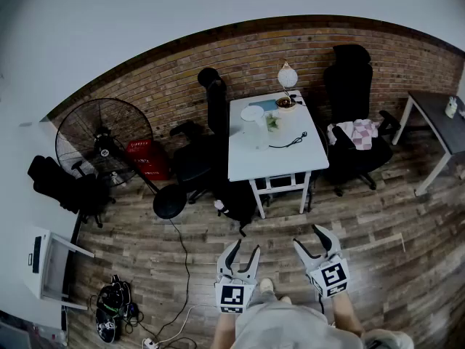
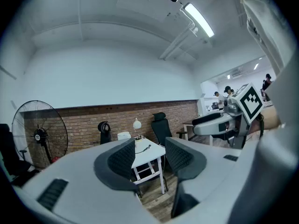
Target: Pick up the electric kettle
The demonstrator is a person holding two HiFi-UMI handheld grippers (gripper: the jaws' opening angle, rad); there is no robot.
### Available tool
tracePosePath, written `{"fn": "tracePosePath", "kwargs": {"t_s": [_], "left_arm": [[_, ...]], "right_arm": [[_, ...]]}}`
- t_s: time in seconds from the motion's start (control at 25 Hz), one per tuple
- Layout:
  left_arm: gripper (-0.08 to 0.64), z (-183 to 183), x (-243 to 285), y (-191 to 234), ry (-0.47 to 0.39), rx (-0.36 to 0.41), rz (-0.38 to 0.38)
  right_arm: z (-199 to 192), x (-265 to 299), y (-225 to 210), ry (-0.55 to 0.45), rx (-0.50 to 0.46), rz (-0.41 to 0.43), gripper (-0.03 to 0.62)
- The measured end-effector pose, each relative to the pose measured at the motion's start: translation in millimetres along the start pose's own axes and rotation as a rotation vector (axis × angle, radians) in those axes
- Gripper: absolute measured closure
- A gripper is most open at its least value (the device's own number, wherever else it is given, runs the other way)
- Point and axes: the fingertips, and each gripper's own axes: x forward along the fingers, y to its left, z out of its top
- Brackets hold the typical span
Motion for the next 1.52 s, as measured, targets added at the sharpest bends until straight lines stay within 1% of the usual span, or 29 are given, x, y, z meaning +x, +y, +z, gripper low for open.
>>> {"fn": "tracePosePath", "kwargs": {"t_s": [0.08, 0.2, 0.32, 0.52, 0.64, 0.84, 1.12, 1.52], "left_arm": [[0.357, -1, 1, 1, -0.004, 0.001, -0.001], [0.357, -2, 6, 2, -0.002, 0.0, -0.001], [0.357, 2, 13, 1, -0.042, 0.022, -0.012], [0.357, -1, 23, 3, -0.035, 0.019, -0.011], [0.357, -6, 30, 7, -0.004, 0.005, -0.004], [0.357, -8, 47, 17, -0.004, 0.003, -0.009], [0.351, -9, 78, 32, 0.004, 0.004, -0.02], [0.341, -12, 124, 65, 0.022, -0.001, -0.021]], "right_arm": [[1, 2, -2, -0.012, 0.009, -0.003, 0.347], [3, 5, -6, -0.037, 0.049, -0.011, 0.347], [0, 7, -8, -0.034, 0.054, -0.012, 0.347], [-7, 16, -11, -0.011, 0.056, -0.006, 0.347], [-7, 24, -14, -0.007, 0.048, 0.002, 0.347], [-7, 40, -23, -0.001, 0.045, -0.004, 0.347], [-7, 66, -39, 0.014, 0.036, -0.003, 0.347], [-6, 117, -59, 0.026, 0.043, 0.013, 0.347]]}}
